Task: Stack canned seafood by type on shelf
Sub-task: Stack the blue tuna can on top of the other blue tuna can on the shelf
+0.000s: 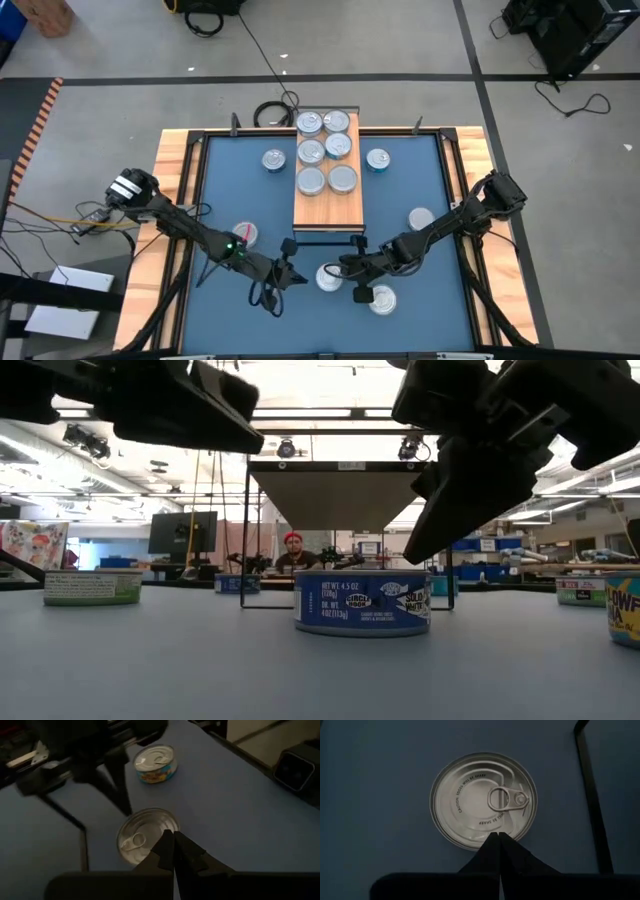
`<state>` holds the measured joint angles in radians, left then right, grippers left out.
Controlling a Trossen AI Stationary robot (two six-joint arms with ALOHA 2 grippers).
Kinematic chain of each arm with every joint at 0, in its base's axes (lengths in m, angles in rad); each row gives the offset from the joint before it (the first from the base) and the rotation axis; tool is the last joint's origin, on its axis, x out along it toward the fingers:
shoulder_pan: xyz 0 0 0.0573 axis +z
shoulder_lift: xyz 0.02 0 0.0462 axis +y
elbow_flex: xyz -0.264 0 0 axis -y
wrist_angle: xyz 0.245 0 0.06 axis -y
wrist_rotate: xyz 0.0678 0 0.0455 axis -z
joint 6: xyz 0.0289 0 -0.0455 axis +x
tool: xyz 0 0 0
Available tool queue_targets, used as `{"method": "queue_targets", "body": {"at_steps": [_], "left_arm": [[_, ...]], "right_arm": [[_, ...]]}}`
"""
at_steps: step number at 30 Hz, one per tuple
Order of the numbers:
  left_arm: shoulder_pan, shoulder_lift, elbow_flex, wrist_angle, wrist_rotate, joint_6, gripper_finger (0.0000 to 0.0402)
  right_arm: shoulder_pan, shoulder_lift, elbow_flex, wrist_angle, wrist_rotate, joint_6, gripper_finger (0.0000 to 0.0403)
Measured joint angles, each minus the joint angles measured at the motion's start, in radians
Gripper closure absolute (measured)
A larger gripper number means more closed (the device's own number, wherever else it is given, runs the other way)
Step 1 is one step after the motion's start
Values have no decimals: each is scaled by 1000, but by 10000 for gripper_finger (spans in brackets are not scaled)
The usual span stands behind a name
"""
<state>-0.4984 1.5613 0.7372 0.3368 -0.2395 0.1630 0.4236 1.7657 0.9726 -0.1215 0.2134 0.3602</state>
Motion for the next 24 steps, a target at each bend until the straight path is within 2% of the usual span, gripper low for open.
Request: {"method": "queue_targets", "body": {"at_steps": [14,24], "left_arm": [[9,177,186,-142,13,95,378],[6,303,282,-196,8,100,323]], "right_arm": [[-1,0,23,20,2,-61,395],[58,-12,114,-187,7,-50,355]]}}
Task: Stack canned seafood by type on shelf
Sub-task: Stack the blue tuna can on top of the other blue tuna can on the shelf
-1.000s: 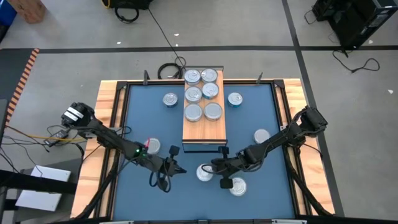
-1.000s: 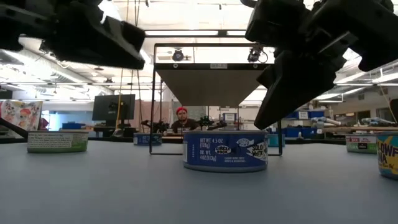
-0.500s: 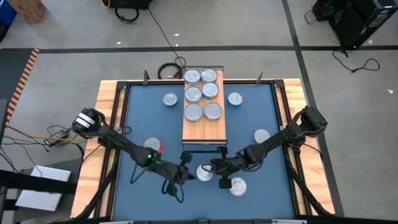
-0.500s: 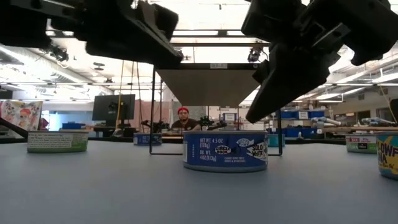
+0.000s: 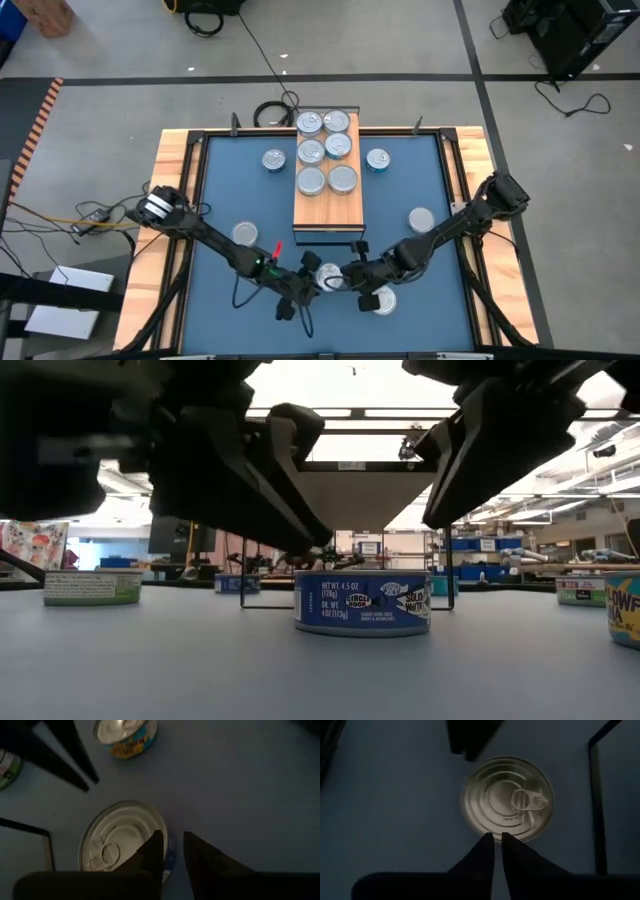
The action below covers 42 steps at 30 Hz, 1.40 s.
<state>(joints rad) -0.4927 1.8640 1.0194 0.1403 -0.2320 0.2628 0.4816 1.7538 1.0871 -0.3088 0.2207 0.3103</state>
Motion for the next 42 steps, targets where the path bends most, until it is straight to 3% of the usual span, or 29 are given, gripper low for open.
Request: {"method": "queue_targets", "body": {"at_steps": [6,21,28,35,42], "left_arm": [[0,10,11,-14,-53,27,296],[7,28,11,-87,-85,107,298],[7,53,15,-64,-96,160,324],[7,50,55,-101,-65,101,391],[7,52,90,-163,-60,22,399]], "right_arm": [[42,-11,9,-32,63,3,352],[55,-13,9,-28,103,10,352],[55,-13,9,-2,104,-15,351],[47,-15,9,1,112,-12,349],[48,-16,9,-11,126,39,339]]}}
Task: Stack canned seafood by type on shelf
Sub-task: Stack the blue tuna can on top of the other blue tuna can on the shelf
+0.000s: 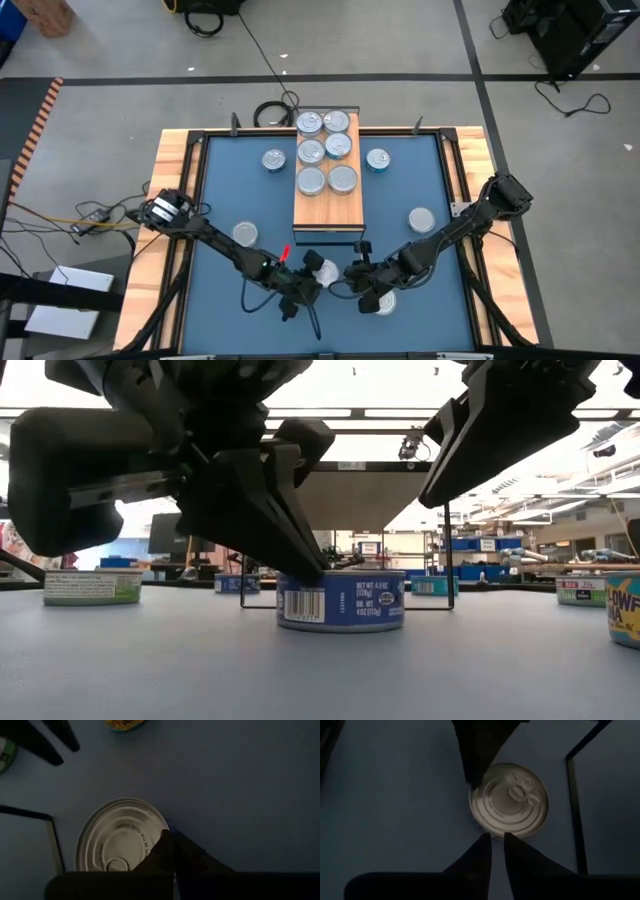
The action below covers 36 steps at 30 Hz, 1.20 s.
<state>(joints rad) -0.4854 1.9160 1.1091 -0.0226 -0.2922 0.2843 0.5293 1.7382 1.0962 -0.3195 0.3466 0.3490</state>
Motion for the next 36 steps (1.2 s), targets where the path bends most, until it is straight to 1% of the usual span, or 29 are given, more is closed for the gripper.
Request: {"method": "queue_targets", "body": {"at_steps": [5,9,15,18,24,28,33,36], "left_arm": [[3,-2,12,-48,22,-95,400],[3,-19,11,-83,23,-137,400],[12,-89,10,-95,26,-174,401],[20,-105,10,-113,30,-197,401],[37,-127,10,-104,48,-235,401],[52,-129,10,-98,52,-248,401],[62,-130,10,-70,55,-270,401],[62,-130,10,-53,57,-280,401]], "right_arm": [[7,0,0,-29,-23,41,320],[23,0,0,-32,-21,11,294],[39,0,0,-35,68,-18,246],[41,-1,0,-33,106,-35,222],[41,-1,0,-1,150,-57,181],[41,-1,0,16,158,-64,164],[46,-1,0,19,163,-65,152],[58,-1,0,19,194,-72,148]]}}
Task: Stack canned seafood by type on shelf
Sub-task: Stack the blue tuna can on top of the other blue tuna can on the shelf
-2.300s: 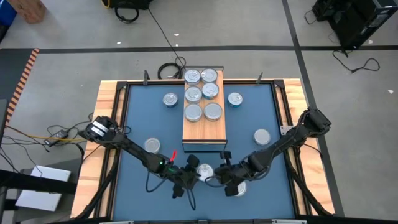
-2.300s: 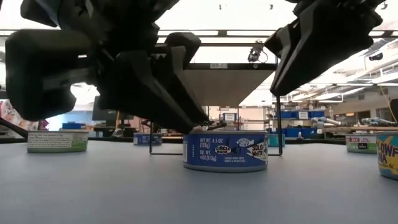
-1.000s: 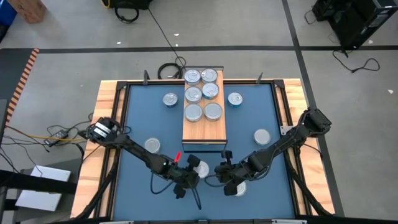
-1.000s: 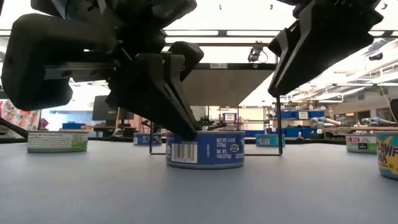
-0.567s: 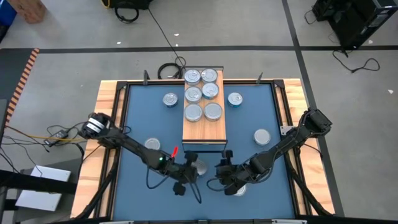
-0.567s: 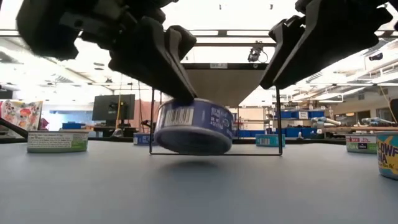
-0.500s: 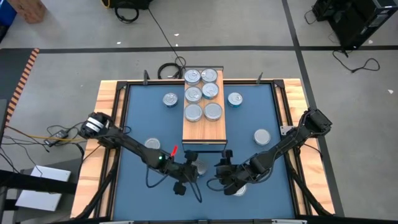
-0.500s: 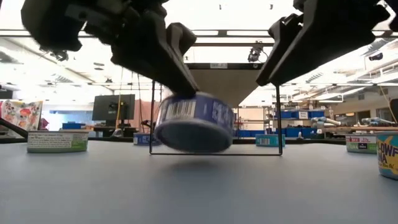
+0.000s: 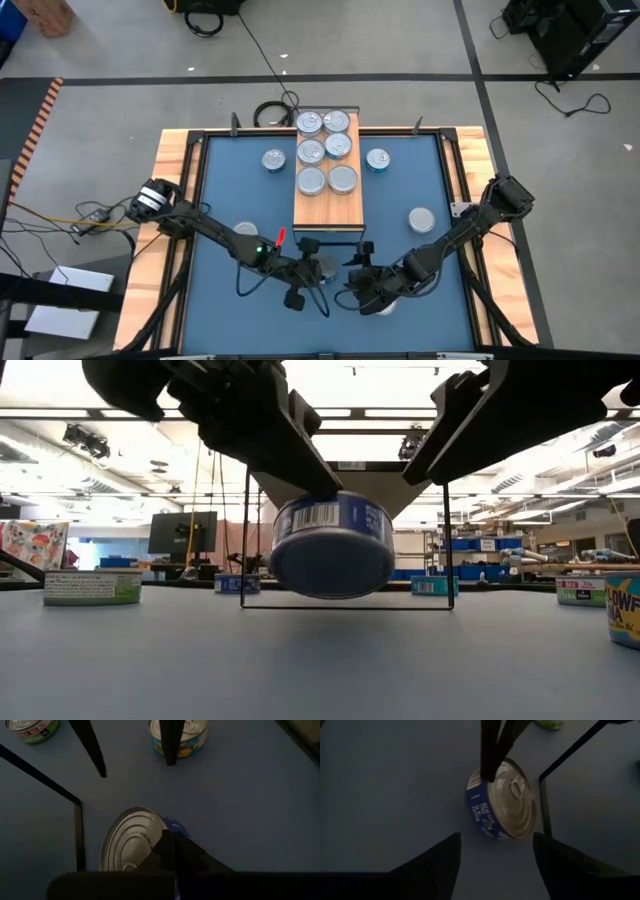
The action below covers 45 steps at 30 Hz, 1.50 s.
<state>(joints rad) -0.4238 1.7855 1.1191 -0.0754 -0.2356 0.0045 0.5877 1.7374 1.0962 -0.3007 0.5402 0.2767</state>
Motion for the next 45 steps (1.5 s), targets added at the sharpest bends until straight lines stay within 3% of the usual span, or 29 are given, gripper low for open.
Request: {"method": "queue_targets", "body": {"at_steps": [7,13,19,28,40,45], "left_arm": [[12,-6,0,13,2,-39,401],[23,-10,0,29,2,-39,401],[31,-10,0,35,2,-50,401],[44,-10,0,43,3,-64,401],[44,-10,0,61,22,-62,401],[44,-10,0,57,22,-61,401]], "right_arm": [[46,0,0,0,140,-48,136],[58,42,1,38,159,-38,115],[58,103,1,69,299,-96,95],[58,177,1,180,311,-160,82],[30,207,0,227,368,-228,95],[30,208,0,246,357,-231,140]]}}
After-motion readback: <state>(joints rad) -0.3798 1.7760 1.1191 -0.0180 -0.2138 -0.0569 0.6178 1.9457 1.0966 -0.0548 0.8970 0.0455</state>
